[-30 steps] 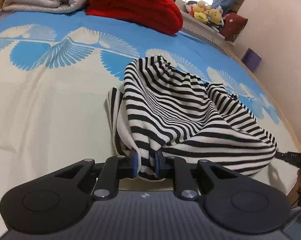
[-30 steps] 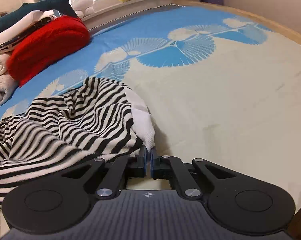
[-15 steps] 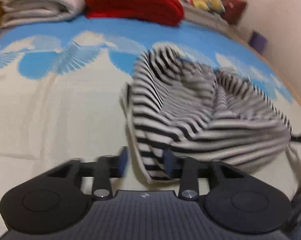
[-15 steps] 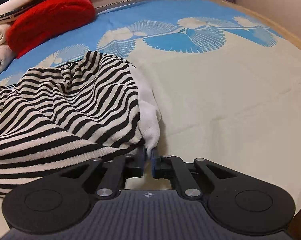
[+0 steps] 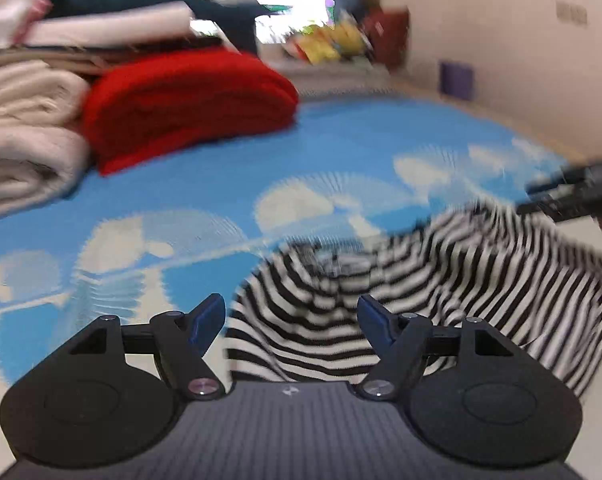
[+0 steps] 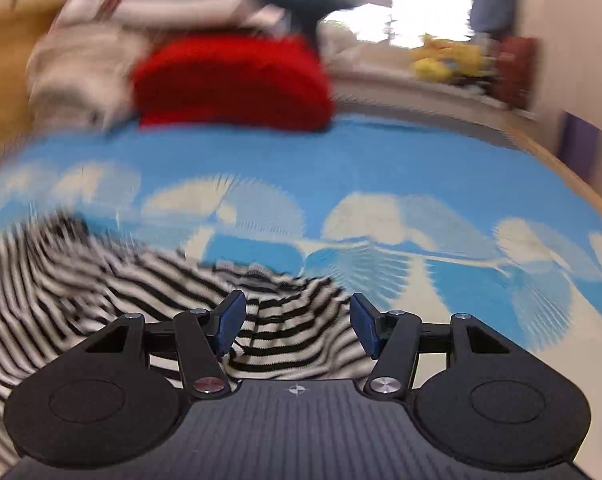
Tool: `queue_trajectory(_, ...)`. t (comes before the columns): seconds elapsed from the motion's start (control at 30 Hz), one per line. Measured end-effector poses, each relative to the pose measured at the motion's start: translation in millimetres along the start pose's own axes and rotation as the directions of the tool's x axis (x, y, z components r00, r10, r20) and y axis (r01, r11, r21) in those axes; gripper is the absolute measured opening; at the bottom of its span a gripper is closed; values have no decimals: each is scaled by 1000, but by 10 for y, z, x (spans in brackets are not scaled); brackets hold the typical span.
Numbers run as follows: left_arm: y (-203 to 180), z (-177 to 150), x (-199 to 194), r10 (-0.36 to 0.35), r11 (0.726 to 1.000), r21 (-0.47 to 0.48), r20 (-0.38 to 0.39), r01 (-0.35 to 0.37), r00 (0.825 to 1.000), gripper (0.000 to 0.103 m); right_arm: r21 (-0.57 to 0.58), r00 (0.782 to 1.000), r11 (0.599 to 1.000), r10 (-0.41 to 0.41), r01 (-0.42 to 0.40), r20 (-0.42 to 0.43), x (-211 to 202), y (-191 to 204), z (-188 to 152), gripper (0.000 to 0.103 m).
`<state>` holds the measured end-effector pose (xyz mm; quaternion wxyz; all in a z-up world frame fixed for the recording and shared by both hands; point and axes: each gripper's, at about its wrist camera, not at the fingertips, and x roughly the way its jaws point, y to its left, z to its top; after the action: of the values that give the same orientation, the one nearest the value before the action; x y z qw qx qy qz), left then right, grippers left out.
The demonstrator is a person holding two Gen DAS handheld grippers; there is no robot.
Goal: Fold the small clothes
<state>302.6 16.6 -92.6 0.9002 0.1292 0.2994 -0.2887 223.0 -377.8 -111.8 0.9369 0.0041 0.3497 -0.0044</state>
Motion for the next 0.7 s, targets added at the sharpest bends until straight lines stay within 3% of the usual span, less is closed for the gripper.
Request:
queue_trajectory(0.1, 80, -74, 392, -60, 998, -30, -48, 59, 997, 78, -142, 1000, 990, 3, -7, -28, 436, 160, -30, 60)
queue_trajectory(0.2, 159, -80, 590, -94, 993, -76, -36, 91, 995, 78, -189, 994, 980, 46, -64, -95, 711, 211, -86, 58)
queue_trajectory(0.23, 181, -81, 656, -88, 992, -90, -39, 84, 995, 68, -191, 994, 979, 45, -63, -98, 779, 210, -118, 55)
queue_trajectory(0.27, 203, -76, 691, -99, 990, -104, -38, 94, 994, 49, -197, 994, 977, 58, -76, -98, 792, 219, -150, 30)
queue_trajectory(0.3, 233, -70, 730, -124, 986, -122, -48, 118, 991, 4, -210, 993, 973, 74, -91, -87, 790, 219, -171, 13)
queue_trajectory(0.33, 289, -62, 748, -141, 978, -162, -63, 130, 988, 4, -221, 994, 971, 80, -94, -72, 765, 227, -170, 0)
queue_trajectory(0.43, 428, -1, 567, -111, 971, -212, -2, 108, 994, 3, -183, 993, 976, 117, -115, 1, 560, 170, -95, 0)
queue_trajectory(0.53, 676, 56, 437, -68, 933, -350, 67, 87, 995, 3, -58, 984, 988, 148, -143, 103, 339, -9, 102, 0)
queue_trajectory(0.63, 854, 35, 558, -17, 894, -446, 45, 35, 999, 2, 88, 984, 990, 95, -109, 151, 338, -218, 272, 0)
queue_trajectory(0.7, 847, -22, 735, 31, 898, -438, -20, -37, 999, 2, 152, 992, 988, 12, -32, 126, 511, -295, 293, 0)
